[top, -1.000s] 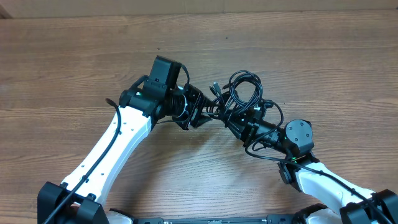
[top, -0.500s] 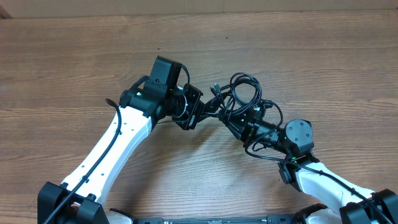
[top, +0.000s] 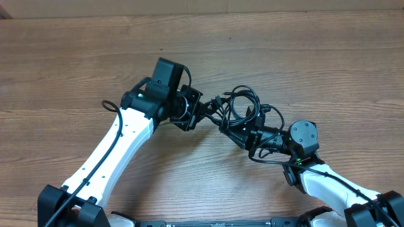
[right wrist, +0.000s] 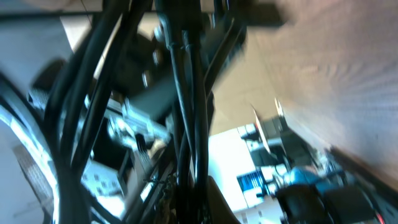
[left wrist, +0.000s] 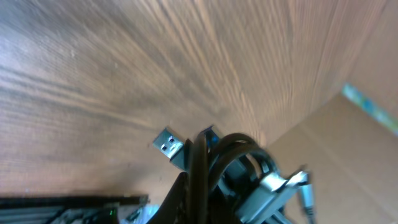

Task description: Untangle cables

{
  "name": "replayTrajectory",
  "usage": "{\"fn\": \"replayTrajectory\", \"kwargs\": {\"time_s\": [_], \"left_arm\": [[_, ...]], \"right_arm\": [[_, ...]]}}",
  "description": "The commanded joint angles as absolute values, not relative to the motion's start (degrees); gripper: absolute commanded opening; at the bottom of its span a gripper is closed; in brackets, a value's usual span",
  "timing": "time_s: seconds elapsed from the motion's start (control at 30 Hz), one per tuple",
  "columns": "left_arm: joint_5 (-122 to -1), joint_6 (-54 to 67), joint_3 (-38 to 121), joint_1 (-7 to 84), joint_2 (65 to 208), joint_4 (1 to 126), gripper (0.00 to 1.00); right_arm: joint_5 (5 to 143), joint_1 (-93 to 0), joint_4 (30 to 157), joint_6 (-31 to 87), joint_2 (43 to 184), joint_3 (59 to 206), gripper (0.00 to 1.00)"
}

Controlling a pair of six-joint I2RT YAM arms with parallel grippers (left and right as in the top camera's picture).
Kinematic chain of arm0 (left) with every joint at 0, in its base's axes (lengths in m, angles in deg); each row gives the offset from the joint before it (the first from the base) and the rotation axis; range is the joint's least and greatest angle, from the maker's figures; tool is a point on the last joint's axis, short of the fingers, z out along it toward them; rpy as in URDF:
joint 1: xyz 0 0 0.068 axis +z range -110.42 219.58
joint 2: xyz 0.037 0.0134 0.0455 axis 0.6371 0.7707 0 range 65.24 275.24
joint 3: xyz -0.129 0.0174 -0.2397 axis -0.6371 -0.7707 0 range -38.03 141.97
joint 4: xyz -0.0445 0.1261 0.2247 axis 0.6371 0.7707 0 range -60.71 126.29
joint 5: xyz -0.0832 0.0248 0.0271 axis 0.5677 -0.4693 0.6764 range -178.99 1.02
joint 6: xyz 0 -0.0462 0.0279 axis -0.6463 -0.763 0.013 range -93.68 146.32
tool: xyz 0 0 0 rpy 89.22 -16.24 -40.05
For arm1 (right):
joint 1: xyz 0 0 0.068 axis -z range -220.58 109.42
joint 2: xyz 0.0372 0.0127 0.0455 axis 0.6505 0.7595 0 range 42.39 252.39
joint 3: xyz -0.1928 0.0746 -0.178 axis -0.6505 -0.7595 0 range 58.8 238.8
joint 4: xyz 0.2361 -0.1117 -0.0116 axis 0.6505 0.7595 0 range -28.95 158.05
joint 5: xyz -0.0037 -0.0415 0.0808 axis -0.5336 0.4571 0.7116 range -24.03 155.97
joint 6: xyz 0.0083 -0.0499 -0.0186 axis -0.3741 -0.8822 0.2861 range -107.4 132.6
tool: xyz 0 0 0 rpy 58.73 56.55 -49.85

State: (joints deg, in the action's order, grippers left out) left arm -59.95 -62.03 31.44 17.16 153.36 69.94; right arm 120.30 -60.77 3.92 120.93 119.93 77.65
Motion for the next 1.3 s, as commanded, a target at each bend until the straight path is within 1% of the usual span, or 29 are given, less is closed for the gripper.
{"fn": "replayTrajectory", "kwargs": {"time_s": [0.0,0.43,0.7,0.77,0.8,0.87,0.9,0.97,1.1,1.2,1.27], "left_arm": [[-68.8,-64.2,32.1,21.0,152.9,68.3,0.04],[-75.3,-64.2,32.1,28.4,152.9,68.0,0.04],[-73.1,-63.1,32.1,30.6,152.9,68.5,0.04],[-72.1,-62.4,32.1,30.6,152.9,68.9,0.04],[-71.4,-62.4,32.1,30.6,152.9,69.3,0.04],[-70.1,-62.4,32.1,30.6,152.9,69.9,0.04],[-69.4,-62.4,32.1,30.6,152.9,70.2,0.04],[-67.2,-62.4,32.1,30.6,152.9,70.9,0.04],[-62.0,-62.4,32.1,30.6,152.9,72.1,0.04],[-58.9,-62.4,32.1,30.5,152.9,73.2,0.04],[-57.8,-62.4,32.1,30.5,152.9,74.9,0.04]], "right_arm": [[132.2,-61.5,2.6,120.2,119.5,78.4,0.04],[136.3,-61.5,2.6,120.1,119.5,78.4,0.04],[134.8,-61.5,2.6,120.1,119.5,78.4,0.05],[133.3,-61.5,2.6,120.1,119.5,78.4,0.12],[132.7,-61.5,2.6,120.1,119.5,78.4,0.19],[131.2,-61.5,2.6,119.1,119.5,78.4,0.35],[130.5,-61.5,2.7,118.2,119.5,78.4,0.40],[128.9,-61.5,4.2,114.7,119.5,78.4,0.56],[125.0,-61.5,12.6,105.0,119.5,78.4,0.67],[121.5,-61.5,17.8,99.3,119.5,78.4,0.70],[119.4,-61.5,17.8,95.6,119.5,78.4,0.70]]}}
